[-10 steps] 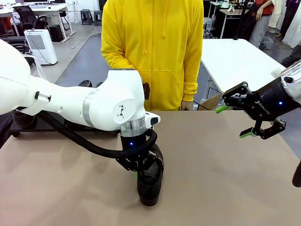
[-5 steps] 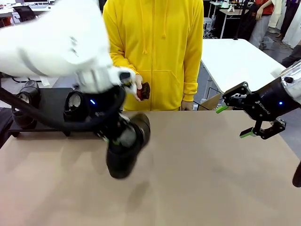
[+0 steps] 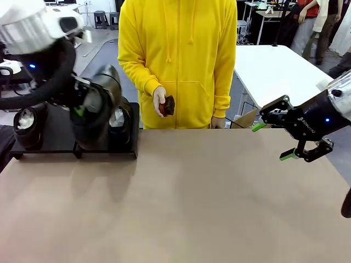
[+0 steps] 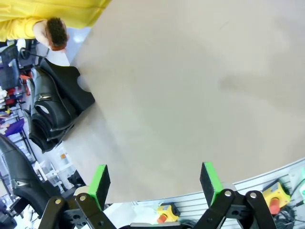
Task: Organize the shoes by placing them on the stand.
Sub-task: Place the Shoe from the middle of the table onto the Shoes Stand.
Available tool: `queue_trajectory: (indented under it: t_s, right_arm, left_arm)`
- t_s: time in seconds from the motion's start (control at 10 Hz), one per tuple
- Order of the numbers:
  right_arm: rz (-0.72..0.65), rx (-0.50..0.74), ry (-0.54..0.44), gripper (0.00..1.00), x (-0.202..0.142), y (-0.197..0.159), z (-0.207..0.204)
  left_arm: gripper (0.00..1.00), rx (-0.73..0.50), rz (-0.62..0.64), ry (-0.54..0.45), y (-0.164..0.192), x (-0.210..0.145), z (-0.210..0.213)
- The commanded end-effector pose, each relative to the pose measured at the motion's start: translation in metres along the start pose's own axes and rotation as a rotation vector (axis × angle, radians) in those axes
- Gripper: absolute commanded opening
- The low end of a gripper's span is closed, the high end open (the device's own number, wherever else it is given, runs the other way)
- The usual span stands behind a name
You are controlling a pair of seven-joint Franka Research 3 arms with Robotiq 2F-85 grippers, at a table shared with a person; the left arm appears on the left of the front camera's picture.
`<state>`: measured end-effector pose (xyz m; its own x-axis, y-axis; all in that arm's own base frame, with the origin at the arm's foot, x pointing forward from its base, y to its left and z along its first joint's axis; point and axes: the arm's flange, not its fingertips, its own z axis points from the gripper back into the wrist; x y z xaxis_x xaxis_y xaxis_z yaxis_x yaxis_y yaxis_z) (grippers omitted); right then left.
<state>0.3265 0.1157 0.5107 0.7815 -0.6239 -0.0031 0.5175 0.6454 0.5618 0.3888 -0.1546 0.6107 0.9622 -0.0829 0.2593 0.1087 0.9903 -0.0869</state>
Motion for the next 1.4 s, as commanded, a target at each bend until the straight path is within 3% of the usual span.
queue_trajectory:
  t_s: [0.0, 0.1, 0.5, 0.6, 0.8, 0.9, 1.3]
  right_arm:
    - [0.010, -0.008, -0.005, 1.00, 0.001, 0.000, 0.001]
    - [0.010, -0.008, -0.005, 1.00, 0.001, 0.000, 0.001]
    - [0.010, -0.008, -0.005, 1.00, 0.001, 0.000, 0.001]
    - [0.010, -0.008, -0.005, 1.00, 0.001, 0.000, 0.001]
    - [0.010, -0.008, -0.005, 1.00, 0.001, 0.000, 0.001]
    - [0.010, -0.008, -0.005, 1.00, 0.001, 0.000, 0.001]
    - [0.010, -0.008, -0.005, 1.00, 0.001, 0.000, 0.001]
  left_arm:
    - [0.00, -0.030, 0.140, -0.028, 0.010, -0.014, 0.002]
    - [0.00, 0.000, 0.000, 0.000, 0.000, 0.000, 0.000]
    - [0.00, 0.002, 0.028, 0.010, 0.001, -0.005, -0.005]
    - [0.00, 0.043, 0.062, -0.073, 0.011, 0.001, -0.014]
    - [0.00, 0.047, 0.218, -0.223, 0.056, 0.018, -0.007]
    - [0.00, 0.082, 0.235, -0.277, 0.084, 0.029, -0.004]
    - [0.00, 0.263, 0.183, -0.265, 0.162, 0.070, -0.022]
